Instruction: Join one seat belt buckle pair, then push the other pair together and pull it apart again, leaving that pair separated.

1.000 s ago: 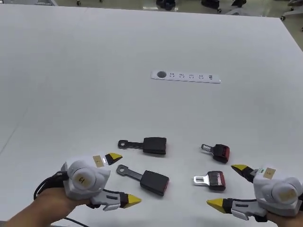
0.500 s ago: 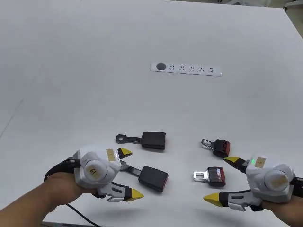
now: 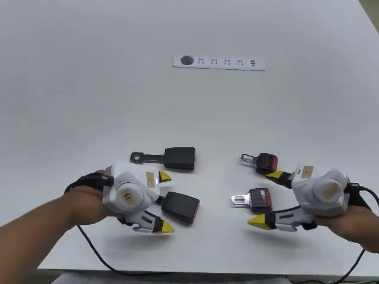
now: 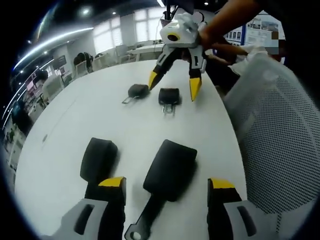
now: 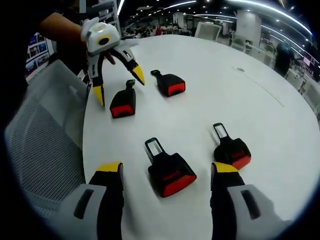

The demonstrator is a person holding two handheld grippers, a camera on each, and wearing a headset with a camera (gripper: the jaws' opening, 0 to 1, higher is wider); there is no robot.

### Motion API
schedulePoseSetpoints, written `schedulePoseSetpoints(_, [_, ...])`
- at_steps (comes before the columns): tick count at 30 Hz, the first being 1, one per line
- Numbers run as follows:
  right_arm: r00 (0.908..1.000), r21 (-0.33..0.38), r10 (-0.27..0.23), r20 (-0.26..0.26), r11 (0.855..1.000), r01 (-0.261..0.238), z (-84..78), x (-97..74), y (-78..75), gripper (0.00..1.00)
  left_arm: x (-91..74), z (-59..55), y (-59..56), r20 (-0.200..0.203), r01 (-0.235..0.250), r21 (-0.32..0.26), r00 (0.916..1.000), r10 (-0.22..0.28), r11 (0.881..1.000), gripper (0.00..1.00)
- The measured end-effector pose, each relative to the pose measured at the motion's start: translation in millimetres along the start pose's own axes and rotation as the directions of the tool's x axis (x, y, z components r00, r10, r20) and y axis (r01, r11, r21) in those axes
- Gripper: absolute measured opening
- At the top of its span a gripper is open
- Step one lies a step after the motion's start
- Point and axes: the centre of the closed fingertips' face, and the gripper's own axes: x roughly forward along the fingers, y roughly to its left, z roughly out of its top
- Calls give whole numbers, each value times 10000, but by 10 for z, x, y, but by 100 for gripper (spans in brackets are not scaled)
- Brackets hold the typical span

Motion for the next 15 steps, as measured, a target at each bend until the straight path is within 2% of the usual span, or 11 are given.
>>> schedulePoseSetpoints(7, [9987,-354,332,-378,9988,-345,-89,65,23,66,113,-31,28,-297,309,434,9991,-296,9986,64])
schedulePoseSetpoints(10, [9974,-626,464,-546,9968,-498,-111,78,30,60,138,-56,14,-417,428,590,9983,-403,9973,60])
schedulePoseSetpoints(12, [9958,-686,551,-726,9958,-601,-140,98,15,59,156,-33,22,-253,404,201,9989,-399,9990,59])
schedulePoseSetpoints(15, [9940,-816,678,-858,9939,-748,-126,74,27,56,160,-28,11,-164,429,197,9990,-426,9989,57])
